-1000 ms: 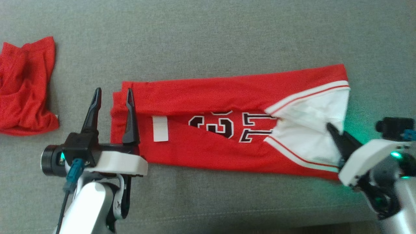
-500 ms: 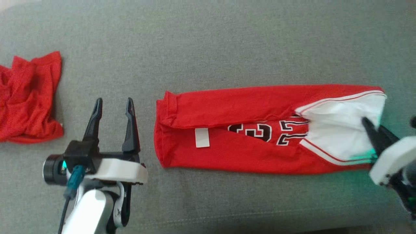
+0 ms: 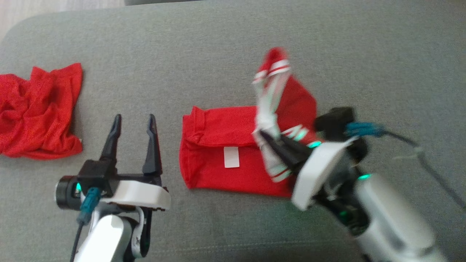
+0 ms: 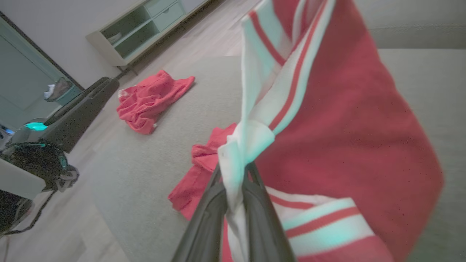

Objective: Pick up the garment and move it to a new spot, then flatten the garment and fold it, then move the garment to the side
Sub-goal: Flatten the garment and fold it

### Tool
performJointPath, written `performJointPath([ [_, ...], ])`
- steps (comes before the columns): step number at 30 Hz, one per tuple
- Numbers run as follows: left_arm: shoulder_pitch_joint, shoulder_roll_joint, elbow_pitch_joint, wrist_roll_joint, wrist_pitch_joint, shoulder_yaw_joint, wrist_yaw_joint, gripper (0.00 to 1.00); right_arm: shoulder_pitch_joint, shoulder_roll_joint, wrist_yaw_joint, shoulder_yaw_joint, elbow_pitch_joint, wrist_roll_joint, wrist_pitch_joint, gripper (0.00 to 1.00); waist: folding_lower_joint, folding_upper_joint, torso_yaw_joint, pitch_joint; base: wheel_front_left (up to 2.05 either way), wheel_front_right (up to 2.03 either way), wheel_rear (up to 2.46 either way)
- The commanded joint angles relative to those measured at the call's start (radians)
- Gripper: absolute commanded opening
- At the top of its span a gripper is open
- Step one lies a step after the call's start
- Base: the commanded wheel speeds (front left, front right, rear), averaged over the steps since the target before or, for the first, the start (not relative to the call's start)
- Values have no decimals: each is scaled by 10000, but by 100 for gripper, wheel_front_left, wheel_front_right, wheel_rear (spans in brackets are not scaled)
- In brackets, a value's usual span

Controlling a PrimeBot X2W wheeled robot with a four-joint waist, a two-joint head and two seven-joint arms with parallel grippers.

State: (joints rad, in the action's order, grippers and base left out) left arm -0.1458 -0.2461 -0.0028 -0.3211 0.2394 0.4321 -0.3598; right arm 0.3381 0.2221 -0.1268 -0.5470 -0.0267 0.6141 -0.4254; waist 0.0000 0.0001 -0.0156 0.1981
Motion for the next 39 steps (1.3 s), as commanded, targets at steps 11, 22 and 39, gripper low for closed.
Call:
performJointPath([
  [11, -414, 100, -77, -9, 97, -9, 200, 100, 976, -1629, -39, -1187, -2642, 961, 1735, 100, 0, -1, 458, 131, 0, 0, 0],
  [22, -452, 95, 88, -33, 129, -14, 180, 100, 1827, -1433, -39, -1402, -2298, 350, 4360, 100, 0, -1, 266, 163, 0, 0, 0],
  [39, -356, -314, -5, 162, 187, -342, -11, 100, -1841, 10, -39, 4542, 313, -2636, 5049, 100, 0, -1, -366, -128, 0, 0, 0],
])
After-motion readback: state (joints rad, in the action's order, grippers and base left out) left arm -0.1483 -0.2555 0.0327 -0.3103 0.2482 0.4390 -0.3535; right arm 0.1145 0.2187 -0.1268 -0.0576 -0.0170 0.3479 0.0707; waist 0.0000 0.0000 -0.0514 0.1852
